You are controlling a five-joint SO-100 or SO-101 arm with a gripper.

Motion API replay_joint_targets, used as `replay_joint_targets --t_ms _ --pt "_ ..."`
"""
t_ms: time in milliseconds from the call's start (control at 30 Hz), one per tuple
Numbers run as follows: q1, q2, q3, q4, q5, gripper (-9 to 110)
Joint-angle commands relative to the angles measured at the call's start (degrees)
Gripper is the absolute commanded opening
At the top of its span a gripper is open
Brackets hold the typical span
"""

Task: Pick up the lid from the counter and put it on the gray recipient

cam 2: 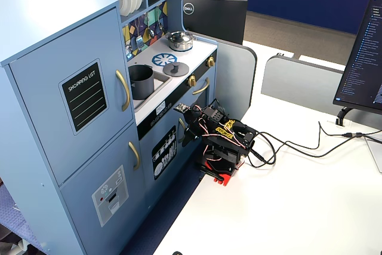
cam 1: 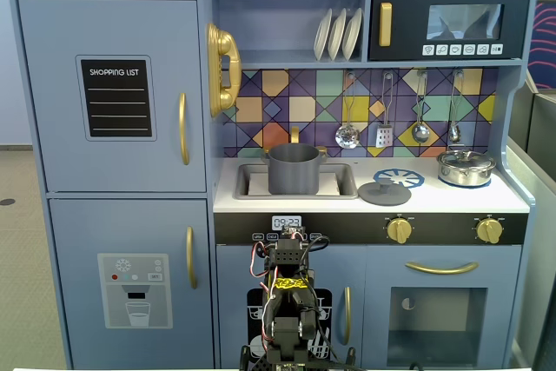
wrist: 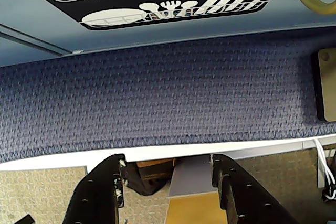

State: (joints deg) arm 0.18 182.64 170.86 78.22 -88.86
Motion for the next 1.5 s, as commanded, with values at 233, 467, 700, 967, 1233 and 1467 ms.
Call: replay_joint_targets --t_ms 233,467,700,967,1233,1467 --pt "3.3 -0.4 1.2 9.1 3.4 0" --pt "4.9 -1.3 -1.2 4.5 5.9 0" --pt "8.0 -13.8 -18.9 -5.4 3.8 0" --pt "19.3 -17.3 -31.2 -19.5 -4.0 0" --pt "29.4 -13.6 -28.4 -52.8 -3.7 0" --pt "33.6 -13.7 -18.2 -72.5 -4.4 8"
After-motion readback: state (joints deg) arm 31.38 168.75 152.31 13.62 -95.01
